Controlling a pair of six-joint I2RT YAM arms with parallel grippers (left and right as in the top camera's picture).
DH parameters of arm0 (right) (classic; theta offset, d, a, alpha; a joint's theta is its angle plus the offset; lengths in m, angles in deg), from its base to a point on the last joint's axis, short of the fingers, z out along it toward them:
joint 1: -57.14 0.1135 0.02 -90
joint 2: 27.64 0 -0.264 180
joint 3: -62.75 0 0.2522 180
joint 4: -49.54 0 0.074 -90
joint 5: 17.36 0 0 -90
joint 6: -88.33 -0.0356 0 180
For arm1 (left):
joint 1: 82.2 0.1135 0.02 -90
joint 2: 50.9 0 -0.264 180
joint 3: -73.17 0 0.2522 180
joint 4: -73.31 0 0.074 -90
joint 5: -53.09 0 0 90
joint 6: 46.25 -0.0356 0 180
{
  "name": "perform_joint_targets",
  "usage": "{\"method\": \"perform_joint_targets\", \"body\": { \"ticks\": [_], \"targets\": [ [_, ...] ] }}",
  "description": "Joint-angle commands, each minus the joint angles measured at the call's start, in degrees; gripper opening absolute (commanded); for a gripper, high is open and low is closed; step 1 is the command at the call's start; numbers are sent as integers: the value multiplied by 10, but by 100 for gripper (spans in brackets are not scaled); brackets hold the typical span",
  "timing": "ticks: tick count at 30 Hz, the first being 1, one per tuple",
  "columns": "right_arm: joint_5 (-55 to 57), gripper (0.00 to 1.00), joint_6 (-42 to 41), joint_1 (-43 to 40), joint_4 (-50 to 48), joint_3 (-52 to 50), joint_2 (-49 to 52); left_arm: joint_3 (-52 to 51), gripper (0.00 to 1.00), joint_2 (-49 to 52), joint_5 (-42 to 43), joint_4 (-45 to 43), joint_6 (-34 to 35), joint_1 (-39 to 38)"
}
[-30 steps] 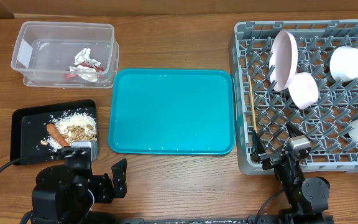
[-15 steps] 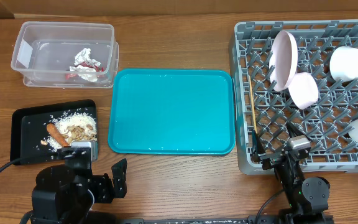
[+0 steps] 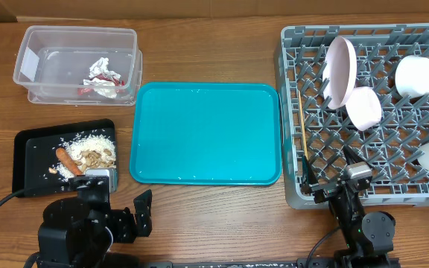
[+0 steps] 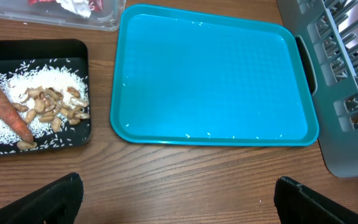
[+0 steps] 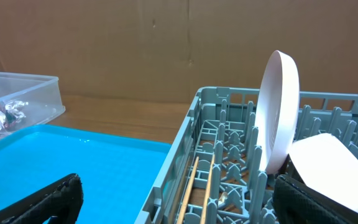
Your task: Sort waste into correct bins and load items into the dishwasher
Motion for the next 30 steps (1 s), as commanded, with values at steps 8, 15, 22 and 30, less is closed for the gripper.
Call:
{"method": "perform_joint_targets", "body": {
  "ticks": [8, 15, 22, 30],
  "targets": [
    [-3, 100, 2, -2, -3, -6, -7, -18, 100, -34, -6, 5, 0, 55],
    [-3, 100, 2, -2, -3, -6, -7, -175, 100, -123, -3, -179, -44, 93],
    [-3, 100, 2, -2, -3, -6, -7, -362, 100, -237, -3, -388, -45, 93],
    [-3, 100, 2, -2, -3, -6, -7, -515, 100, -288, -24, -690, -118, 92]
  ]
}}
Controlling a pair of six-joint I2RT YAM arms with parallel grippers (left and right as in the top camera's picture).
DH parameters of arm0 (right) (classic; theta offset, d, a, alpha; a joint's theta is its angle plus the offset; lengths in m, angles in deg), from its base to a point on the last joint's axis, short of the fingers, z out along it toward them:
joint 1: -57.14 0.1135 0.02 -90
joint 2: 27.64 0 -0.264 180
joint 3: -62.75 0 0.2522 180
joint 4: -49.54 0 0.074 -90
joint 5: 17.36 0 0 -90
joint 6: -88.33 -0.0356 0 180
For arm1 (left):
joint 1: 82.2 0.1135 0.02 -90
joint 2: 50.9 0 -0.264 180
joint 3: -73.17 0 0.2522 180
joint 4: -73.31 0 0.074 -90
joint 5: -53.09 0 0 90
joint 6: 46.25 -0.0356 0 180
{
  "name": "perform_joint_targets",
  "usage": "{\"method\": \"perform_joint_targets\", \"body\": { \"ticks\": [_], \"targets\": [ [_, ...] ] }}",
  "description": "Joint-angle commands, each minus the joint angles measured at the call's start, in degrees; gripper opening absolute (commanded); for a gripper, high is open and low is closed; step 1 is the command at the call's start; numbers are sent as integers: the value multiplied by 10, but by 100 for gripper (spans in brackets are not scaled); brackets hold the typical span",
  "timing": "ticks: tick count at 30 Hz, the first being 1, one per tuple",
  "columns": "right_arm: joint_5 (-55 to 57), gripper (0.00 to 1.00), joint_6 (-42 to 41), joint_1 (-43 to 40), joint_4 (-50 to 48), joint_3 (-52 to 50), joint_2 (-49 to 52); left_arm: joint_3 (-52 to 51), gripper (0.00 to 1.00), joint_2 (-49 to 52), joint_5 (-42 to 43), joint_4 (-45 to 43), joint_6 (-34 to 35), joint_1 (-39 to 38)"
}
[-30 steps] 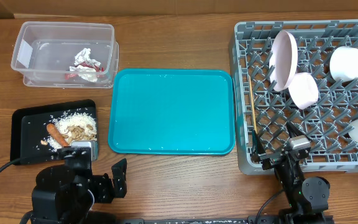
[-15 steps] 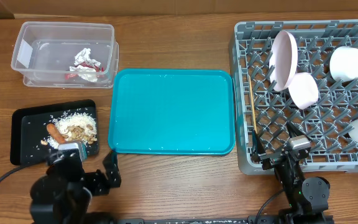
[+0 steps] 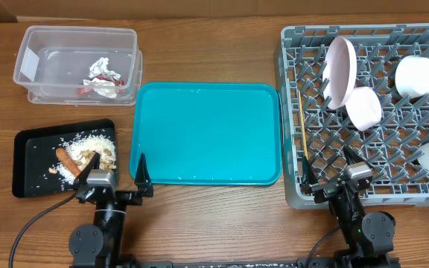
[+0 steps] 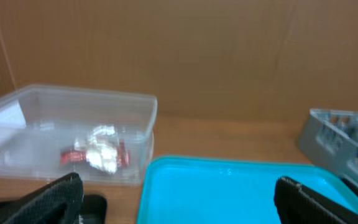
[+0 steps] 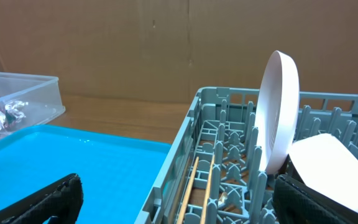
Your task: Sort waste into correct bins and load items into the dishwasher
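The grey dish rack at the right holds a white plate on edge, a pink-white bowl, two white cups and wooden chopsticks. The teal tray is bare. A clear bin holds crumpled wrappers. The black tray carries rice, peanuts and a sausage. My left gripper stands open at the teal tray's near left corner, holding nothing. My right gripper stands open at the rack's front edge. The left wrist view shows the bin and tray.
A cardboard wall backs the table. The wooden tabletop runs along the front between both arms. In the right wrist view the plate and chopsticks stand in the rack just ahead.
My left arm has drawn back and folded low; its camera, which looked down on the trays, now looks level across the table toward the bin. The right arm has not moved.
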Motion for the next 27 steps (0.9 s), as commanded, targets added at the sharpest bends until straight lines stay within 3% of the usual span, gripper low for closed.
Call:
{"method": "perform_joint_targets", "body": {
  "ticks": [1, 5, 10, 27],
  "targets": [
    [-3, 100, 2, -2, -2, -6, -7, -50, 100, -10, -27, -89, -57, 3],
    [-3, 100, 2, -2, -2, -6, -7, -89, 100, -10, -57, -144, -65, 3],
    [-3, 100, 2, -2, -2, -6, -7, -94, 100, -10, -37, -32, -54, 2],
    [-3, 100, 2, -2, -2, -6, -7, -94, 100, -10, -40, -38, -54, 3]
  ]
}}
